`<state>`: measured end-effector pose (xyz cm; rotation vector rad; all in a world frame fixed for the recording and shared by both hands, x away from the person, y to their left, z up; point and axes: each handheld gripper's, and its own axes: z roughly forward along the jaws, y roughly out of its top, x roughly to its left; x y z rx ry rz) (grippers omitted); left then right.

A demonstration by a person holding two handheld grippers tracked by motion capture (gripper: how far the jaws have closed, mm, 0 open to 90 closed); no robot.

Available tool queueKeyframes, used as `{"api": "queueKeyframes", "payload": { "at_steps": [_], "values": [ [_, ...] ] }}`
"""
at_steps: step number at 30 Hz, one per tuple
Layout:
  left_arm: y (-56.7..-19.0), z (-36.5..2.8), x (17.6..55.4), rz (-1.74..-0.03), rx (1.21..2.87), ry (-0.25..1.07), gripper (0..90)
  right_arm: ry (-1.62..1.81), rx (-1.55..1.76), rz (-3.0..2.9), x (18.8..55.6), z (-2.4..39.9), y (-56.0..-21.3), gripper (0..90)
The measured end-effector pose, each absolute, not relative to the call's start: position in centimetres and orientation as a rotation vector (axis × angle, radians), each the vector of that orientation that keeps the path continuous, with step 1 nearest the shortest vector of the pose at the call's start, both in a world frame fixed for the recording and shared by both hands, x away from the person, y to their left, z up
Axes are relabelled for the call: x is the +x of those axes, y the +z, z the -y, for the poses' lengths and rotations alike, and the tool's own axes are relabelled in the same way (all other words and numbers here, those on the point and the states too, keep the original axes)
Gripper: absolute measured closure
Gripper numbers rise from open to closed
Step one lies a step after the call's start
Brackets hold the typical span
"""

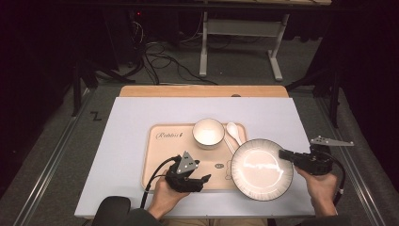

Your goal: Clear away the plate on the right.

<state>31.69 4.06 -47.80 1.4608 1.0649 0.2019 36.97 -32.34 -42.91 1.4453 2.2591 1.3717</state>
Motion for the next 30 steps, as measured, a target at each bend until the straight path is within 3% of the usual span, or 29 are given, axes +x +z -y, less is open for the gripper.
{"api": "queueKeyframes", "payload": {
  "at_steps": [9,20,30],
  "values": [
    [-47.1,-3.8,32.2,-1.093,1.421,0.189,37.3,1.397,1.382,-2.348,38.6,29.7,-43.3,86.1],
    [-46.4,-3.3,32.4,-1.141,1.384,0.191,43.4,1.425,1.26,-2.44,40.1,25.7,-43.3,86.0],
    [-47.3,-3.6,33.3,-1.211,1.405,0.11,54.1,1.467,1.204,-2.49,40.4,23.4,-43.3,86.0]
  ]
}}
